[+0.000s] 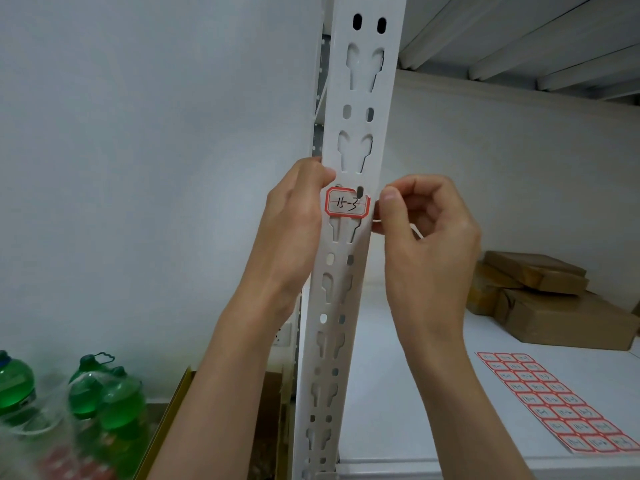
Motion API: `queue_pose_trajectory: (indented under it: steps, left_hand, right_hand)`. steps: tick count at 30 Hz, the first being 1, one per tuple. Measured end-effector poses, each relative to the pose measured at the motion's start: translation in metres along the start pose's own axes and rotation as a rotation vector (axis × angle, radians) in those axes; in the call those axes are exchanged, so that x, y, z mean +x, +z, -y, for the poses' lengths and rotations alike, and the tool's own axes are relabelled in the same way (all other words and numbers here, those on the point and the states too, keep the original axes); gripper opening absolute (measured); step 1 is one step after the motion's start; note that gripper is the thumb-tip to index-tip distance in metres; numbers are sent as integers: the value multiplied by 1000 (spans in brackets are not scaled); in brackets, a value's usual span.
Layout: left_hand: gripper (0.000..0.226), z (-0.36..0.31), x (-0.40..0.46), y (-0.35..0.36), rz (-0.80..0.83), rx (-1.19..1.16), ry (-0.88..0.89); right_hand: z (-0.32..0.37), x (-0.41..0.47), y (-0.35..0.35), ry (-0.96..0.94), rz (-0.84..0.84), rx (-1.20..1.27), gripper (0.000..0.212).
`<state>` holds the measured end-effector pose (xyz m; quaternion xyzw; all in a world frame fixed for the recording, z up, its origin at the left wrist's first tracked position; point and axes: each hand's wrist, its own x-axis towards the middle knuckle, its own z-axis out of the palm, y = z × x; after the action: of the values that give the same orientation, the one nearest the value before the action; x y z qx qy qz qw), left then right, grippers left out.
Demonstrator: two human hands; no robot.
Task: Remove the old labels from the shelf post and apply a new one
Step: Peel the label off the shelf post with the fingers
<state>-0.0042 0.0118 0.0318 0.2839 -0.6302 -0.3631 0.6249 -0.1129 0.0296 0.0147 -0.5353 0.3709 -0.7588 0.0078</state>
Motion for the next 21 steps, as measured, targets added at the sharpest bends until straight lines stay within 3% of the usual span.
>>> queue_pose_trajectory:
  steps: [10,21]
  left_hand:
    - [24,4,-7,2,-48,61,46]
    - [26,22,-24,5,-111,72,-45]
  right_hand:
    - [-7,1,-11,229,4,193,12]
    - [-50,-14,-42,440,67,104,7]
